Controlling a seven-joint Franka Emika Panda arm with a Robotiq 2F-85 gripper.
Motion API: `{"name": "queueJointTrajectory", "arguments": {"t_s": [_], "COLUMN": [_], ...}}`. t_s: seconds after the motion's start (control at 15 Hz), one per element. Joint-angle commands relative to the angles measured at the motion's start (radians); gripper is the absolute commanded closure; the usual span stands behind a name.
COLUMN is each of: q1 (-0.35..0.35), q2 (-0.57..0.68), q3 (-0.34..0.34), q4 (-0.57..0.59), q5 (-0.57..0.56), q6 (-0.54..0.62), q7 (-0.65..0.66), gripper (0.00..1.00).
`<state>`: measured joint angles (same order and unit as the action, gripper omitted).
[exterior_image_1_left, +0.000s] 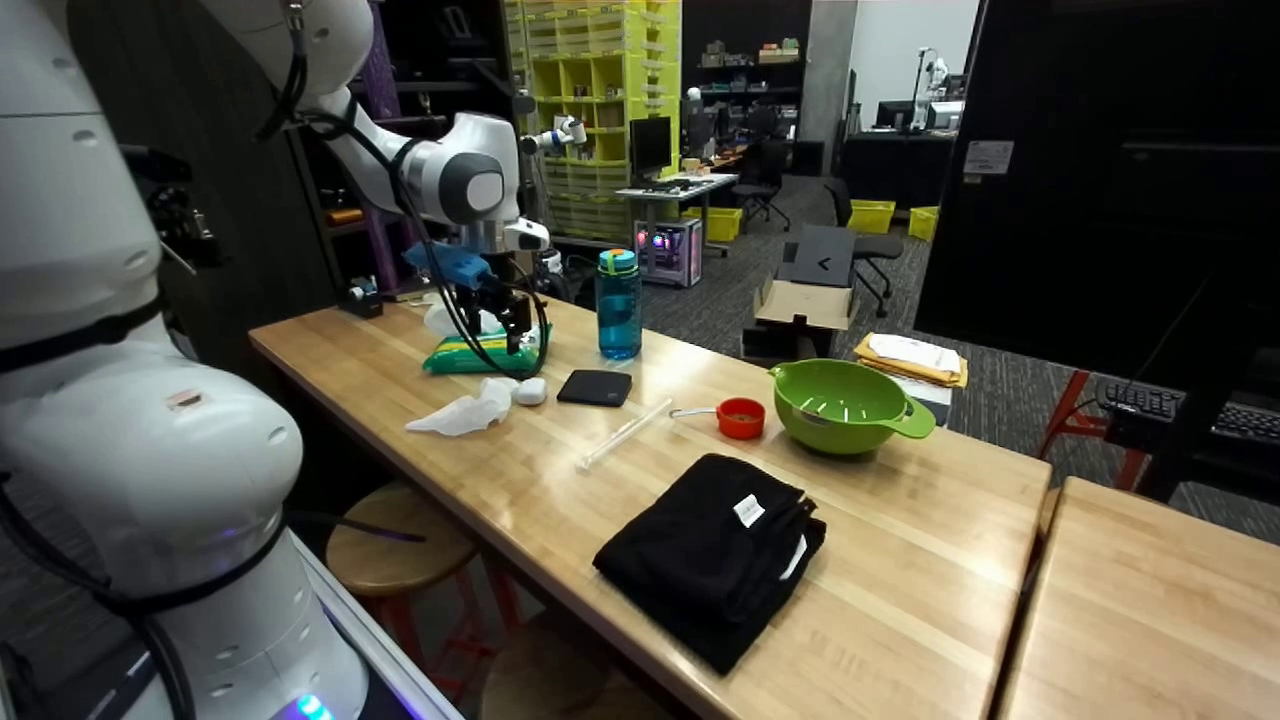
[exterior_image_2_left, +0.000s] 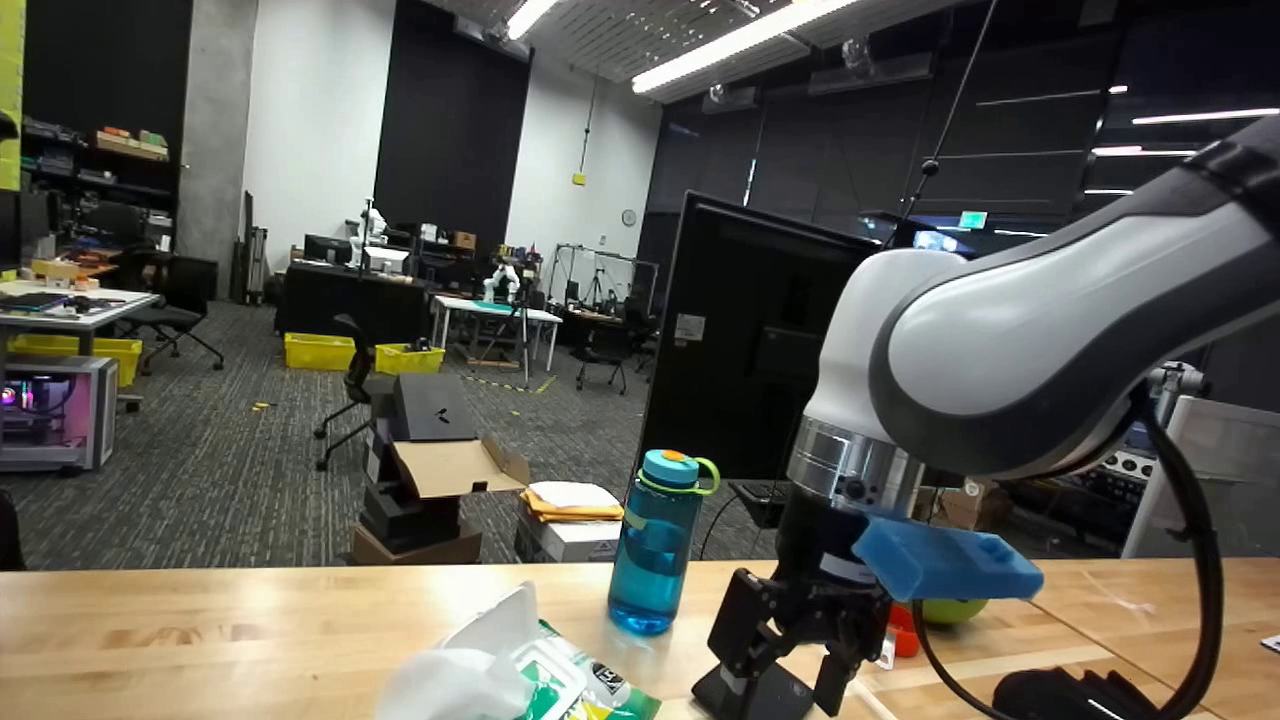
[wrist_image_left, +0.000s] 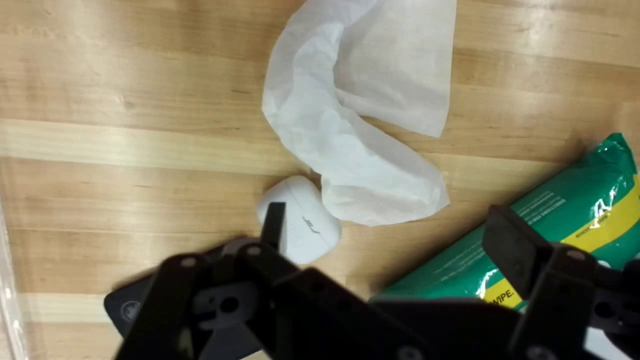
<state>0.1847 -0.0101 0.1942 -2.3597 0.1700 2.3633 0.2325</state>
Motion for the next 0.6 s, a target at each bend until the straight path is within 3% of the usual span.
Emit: {"name": "queueJointTrajectory", "arguments": {"t_s": [0.0, 0.4, 0.47, 0.53], "q1": [0.007, 0.017, 0.013, 0.013], "q2": [-0.065, -0.126, -0.091, -0.102], "q3": [0.005, 0.042, 0.033, 0.038], "q4": [-0.001, 0.097, 0.076, 0.09], "q5": [-0.041, -0.188, -0.145, -0.159], "q6": [-0.033, -0.166, -0.112, -0.133], "q7": [0.077, 0.184, 0.144, 0.154], "gripper": [0.0, 0.0, 0.0, 0.0]}}
